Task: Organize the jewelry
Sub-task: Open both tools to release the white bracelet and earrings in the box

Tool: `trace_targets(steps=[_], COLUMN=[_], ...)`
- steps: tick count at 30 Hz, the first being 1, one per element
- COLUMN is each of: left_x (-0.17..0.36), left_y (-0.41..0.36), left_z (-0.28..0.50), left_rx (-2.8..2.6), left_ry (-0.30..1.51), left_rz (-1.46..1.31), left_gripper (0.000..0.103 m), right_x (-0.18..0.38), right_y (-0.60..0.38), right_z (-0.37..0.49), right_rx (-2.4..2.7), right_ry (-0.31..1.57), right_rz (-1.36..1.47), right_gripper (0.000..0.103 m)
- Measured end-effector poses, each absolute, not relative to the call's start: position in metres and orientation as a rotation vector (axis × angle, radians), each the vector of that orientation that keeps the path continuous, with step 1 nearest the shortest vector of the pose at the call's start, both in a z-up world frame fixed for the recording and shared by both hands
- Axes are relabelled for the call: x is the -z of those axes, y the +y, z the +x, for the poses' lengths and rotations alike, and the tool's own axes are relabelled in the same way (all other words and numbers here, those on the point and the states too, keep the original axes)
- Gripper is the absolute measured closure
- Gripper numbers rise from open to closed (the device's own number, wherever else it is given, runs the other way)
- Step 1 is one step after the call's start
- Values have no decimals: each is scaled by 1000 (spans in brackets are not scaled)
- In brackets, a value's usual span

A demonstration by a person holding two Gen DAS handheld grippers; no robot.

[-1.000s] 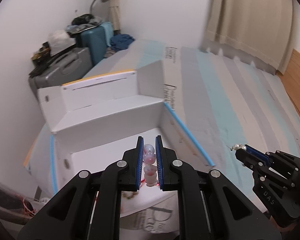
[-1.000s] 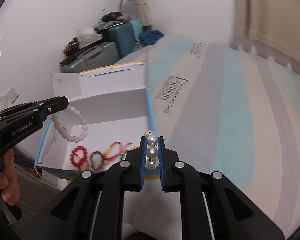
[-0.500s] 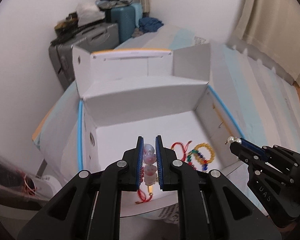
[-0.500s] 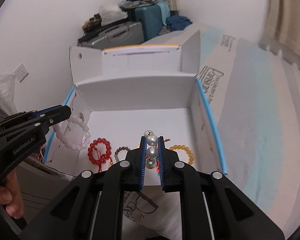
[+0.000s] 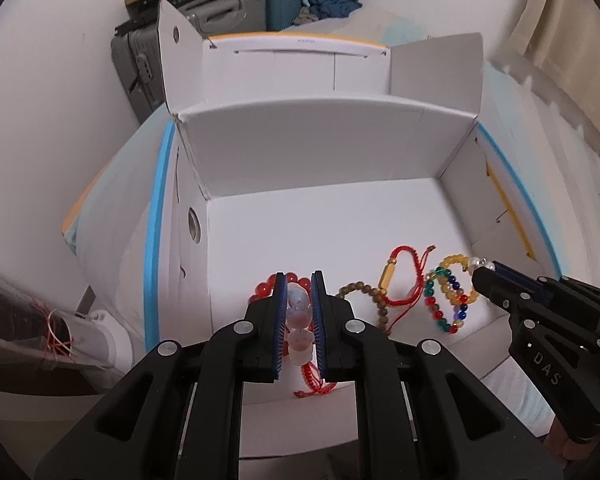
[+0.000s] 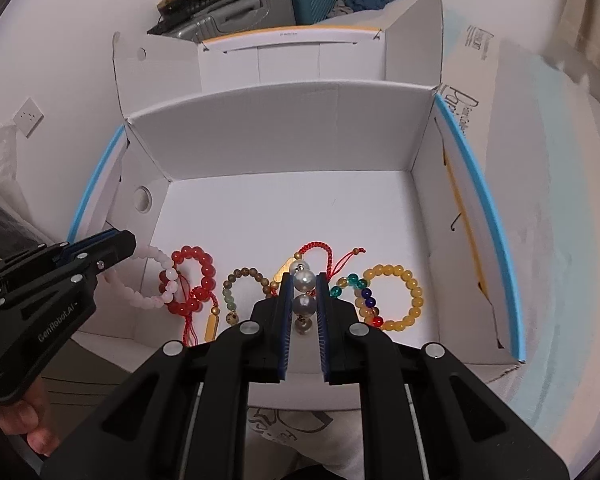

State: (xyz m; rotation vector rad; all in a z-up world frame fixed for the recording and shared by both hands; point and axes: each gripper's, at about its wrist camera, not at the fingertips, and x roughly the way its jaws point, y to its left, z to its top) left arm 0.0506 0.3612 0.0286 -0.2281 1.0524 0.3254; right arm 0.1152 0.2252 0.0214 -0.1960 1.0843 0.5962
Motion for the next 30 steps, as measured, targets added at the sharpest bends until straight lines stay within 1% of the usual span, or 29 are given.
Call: trace_targets(steps=[6, 10, 11, 12, 13, 14, 15, 16, 17, 19, 20, 22, 23, 25, 26, 27, 28, 30], left_x=[-18, -11, -10, -9, -10, -11, -13, -16, -20, -26, -32, -41, -45, -54, -59, -63, -67, -73], left_y=[363, 365, 366, 366, 367, 367, 366, 366, 365, 364, 362, 359, 358, 355, 352, 350, 346, 339], left_z=[53, 55, 54, 54, 53, 53, 52, 50, 48, 45, 40, 33, 29, 22, 16, 12, 7, -2], left_rx=[-337, -356, -368, -375, -378, -380, -386, -389, -391, -407, -409, -406, -409, -423, -431, -438, -442, -436], left_ry=[1070, 1088, 1089, 1091, 1091, 1086, 1079, 1067, 1053, 1038, 1016, 994, 984, 958, 942, 929, 916, 892], left_rz=[-228, -237, -238, -237, -239, -238, -237, -238, -235, -223, -222, -208, -206, -196, -184, -177, -169, -148], left_gripper=[92, 90, 90, 89, 83, 78, 66, 60, 58, 45, 45, 43, 41, 31, 28, 20, 16, 14], right_x=[-14, -6, -4, -4, -4, -5, -7, -10, -11, -18, -23, -35, -42, -55, -60, -65, -70, -79], right_y=[228, 233, 233, 233, 233, 231, 229, 228, 227, 222, 219, 211, 207, 198, 195, 191, 187, 179], right_z=[118, 122, 123, 123, 123, 122, 121, 120, 120, 117, 115, 110, 107, 101, 98, 95, 92, 85], right_rx=[-597, -586, -586, -592, -590, -588, -591, -593, -592, -588, -586, -580, -576, -574, -572, -571, -571, -569], right_ry=[1099, 1118, 1125, 1127, 1125, 1115, 1102, 1095, 1090, 1070, 1058, 1016, 995, 953, 938, 922, 909, 886], right_rz=[-203, -227, -230, -229, -231, -229, -223, -218, -215, -200, -194, -183, -177, -173, -174, -172, -167, -164], right_gripper=[92, 89, 87, 76, 64, 62, 58, 50, 47, 35, 32, 22, 21, 16, 15, 14, 13, 11])
